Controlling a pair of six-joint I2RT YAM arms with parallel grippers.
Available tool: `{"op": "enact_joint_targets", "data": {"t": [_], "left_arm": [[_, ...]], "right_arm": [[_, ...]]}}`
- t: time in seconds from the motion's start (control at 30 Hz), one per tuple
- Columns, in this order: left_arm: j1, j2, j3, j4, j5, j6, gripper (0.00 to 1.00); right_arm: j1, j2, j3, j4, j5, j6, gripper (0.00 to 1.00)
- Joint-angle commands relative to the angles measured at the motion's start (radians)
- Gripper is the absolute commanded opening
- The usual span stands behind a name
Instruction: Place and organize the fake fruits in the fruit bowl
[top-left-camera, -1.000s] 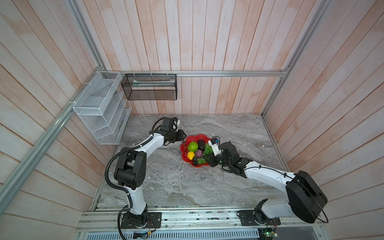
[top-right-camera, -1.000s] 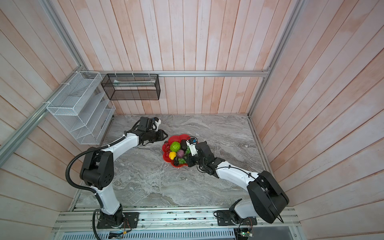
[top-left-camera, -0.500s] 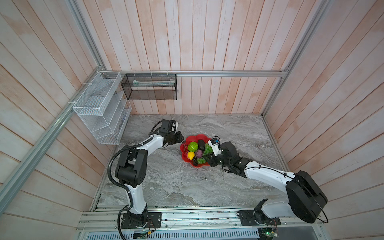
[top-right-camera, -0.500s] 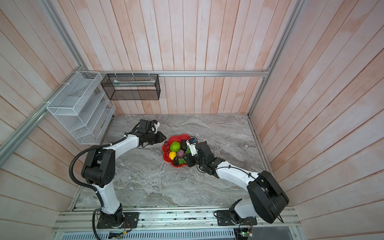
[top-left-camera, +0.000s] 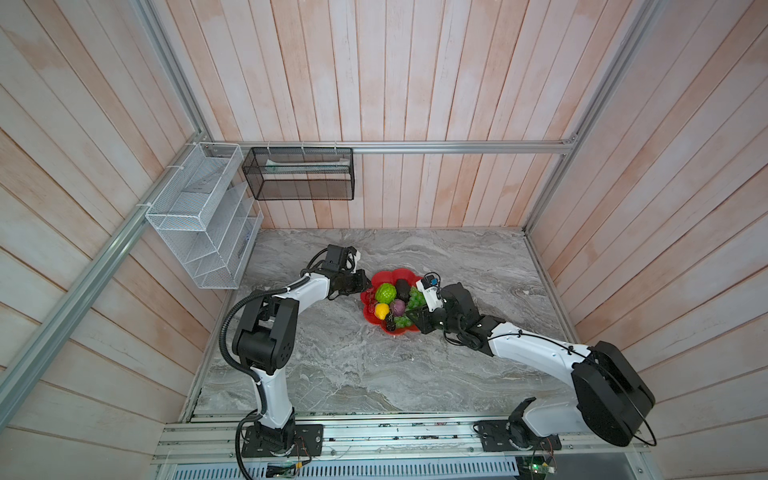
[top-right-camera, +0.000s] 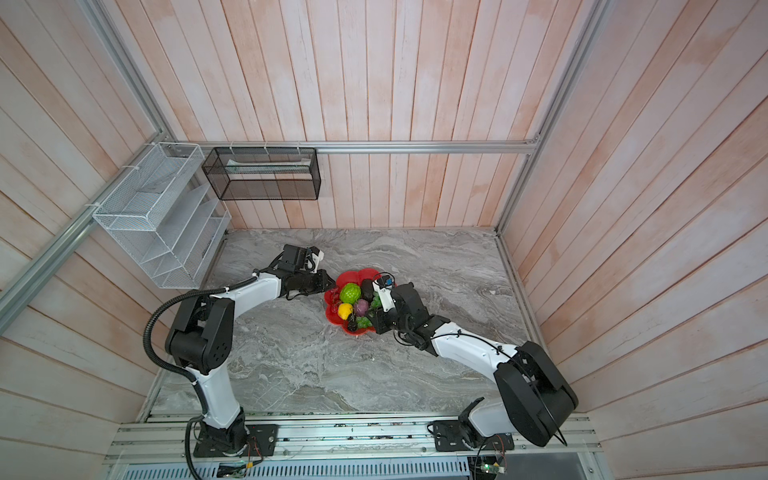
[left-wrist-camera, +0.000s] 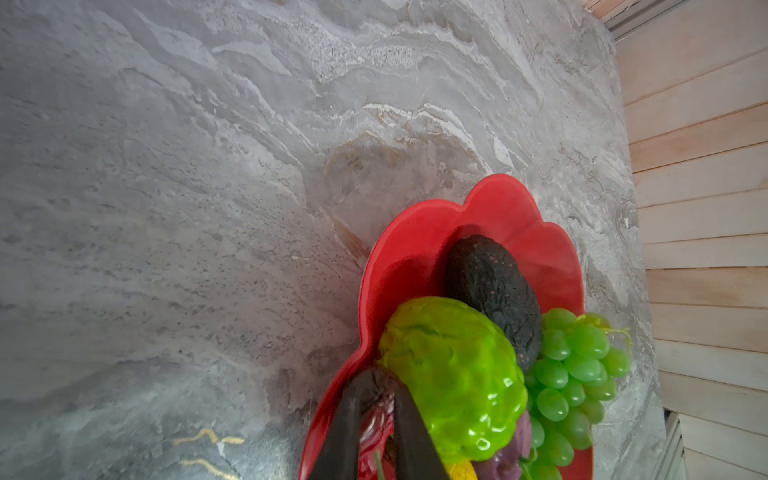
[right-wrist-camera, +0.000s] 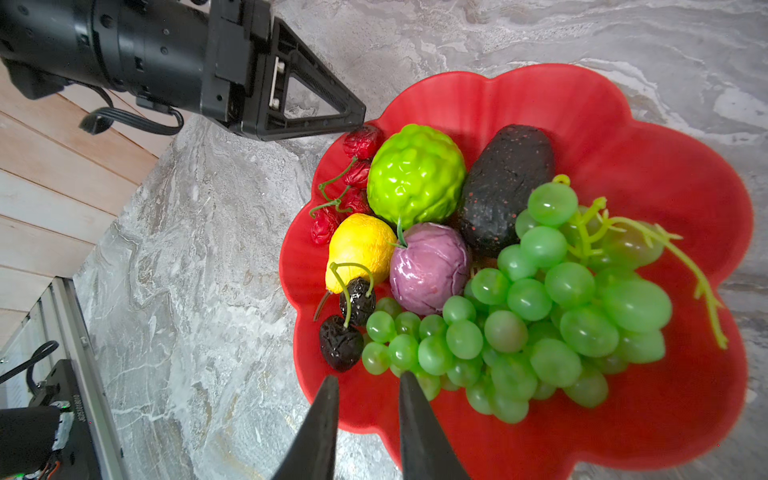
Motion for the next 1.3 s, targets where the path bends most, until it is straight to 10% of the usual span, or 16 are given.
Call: {"op": "enact_joint_targets", "data": {"t": [0.0,0.47,0.97,1.27], "left_arm": [[-0.007,0.015,-0.012,0.027,0.017,-0.002,0.19],[-0.011,-0.045,0.023,-0.038,-0.045,0.024,0.22],[-0.013,-0.404,-0.15,-0.12,-0.17,0.025,0.76],[-0.011,-0.656,-0.325,-0.066,-0.444,0.008,0.84]], "right_arm": [[0.0,0.01,0.016,-0.016,-0.004,0.005,0.26],[0.0,-0.001,0.038,-0.033,0.005,-0.005,0.26],[0.0,-0.158,0.049,-0.15,0.143,-0.066,0.29],[-0.092,-0.427,0.066,-0.206,0.447,-0.175,0.73]]}}
